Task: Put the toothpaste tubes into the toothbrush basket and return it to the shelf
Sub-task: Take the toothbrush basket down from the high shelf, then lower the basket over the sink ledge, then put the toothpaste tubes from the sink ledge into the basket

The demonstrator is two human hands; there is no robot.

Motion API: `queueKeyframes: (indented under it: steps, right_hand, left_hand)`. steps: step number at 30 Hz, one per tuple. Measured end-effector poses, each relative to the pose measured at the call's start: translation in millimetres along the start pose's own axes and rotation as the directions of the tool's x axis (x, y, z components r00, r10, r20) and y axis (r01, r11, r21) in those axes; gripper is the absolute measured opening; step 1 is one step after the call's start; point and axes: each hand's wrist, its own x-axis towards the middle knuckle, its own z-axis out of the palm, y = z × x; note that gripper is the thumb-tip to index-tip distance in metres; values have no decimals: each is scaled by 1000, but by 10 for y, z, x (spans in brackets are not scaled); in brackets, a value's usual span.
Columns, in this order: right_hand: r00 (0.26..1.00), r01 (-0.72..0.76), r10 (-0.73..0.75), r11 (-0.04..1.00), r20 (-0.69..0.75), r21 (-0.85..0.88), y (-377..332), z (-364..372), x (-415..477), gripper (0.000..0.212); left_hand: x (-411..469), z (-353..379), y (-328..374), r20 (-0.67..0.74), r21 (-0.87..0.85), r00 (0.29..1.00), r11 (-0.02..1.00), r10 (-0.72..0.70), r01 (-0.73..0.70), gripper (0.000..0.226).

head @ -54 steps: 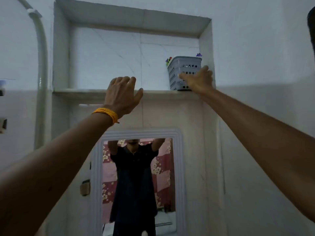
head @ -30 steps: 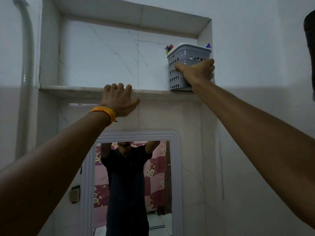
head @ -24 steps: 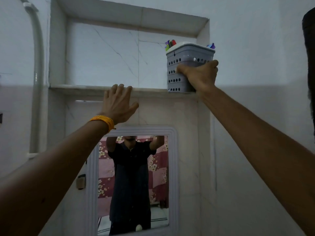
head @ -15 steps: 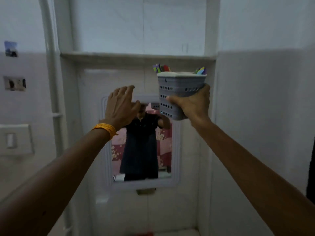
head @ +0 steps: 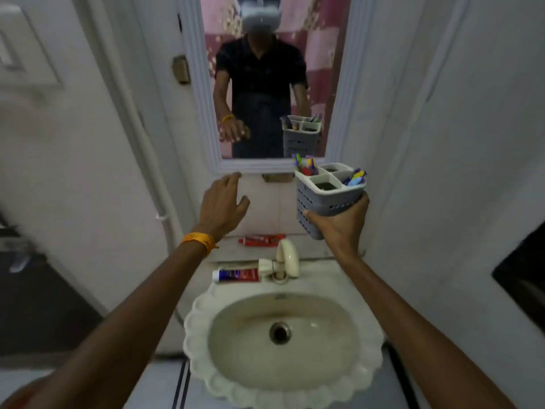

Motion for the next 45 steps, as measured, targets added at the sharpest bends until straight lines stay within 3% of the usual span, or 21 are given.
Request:
queueKeyframes:
  steps: [6, 13, 23, 31, 35, 38, 42, 45]
  right_hand:
    - [981, -196, 194, 977, -28, -79, 963, 79, -569, 120]
    - [967, -254, 252, 961, -39, -110, 1504, 240, -775, 128]
    - [970, -244, 237, 947, -62, -207, 1962, 377, -845, 123]
    - [961, -277, 275, 950, -38, -141, 2003, 336, -896, 131]
    - [955, -296, 292, 948, -48, -118, 1979, 378, -959, 130]
    - [954, -301, 299, 949, -32, -97, 2001, 392, -965, 126]
    - [963, -268, 268, 957, -11, -107, 1993, 376, -945, 128]
    - [952, -305, 302, 948, -39, -88, 1969, 373, -942, 126]
  left_hand:
    - [-538, 840, -429, 306, 38, 946, 994, -110, 103, 55]
    - [-781, 1456, -796, 520, 170, 836, 980, -176, 101, 53]
    - [-956, 1906, -1298, 570, 280, 789, 957, -228, 73, 36]
    - [-849, 2007, -1478, 591, 362, 792, 928, -156, -87, 39]
    - [-976, 1975, -1477, 601, 296, 779, 955, -178, -10, 43]
    - [-1060, 1901, -1479, 595, 146, 780, 981, -193, 131, 40]
    - [-835, 1581, -1383, 506, -151, 854, 963, -120, 224, 28]
    - [-493, 1198, -1210, 342, -257, 938, 954, -59, 154, 31]
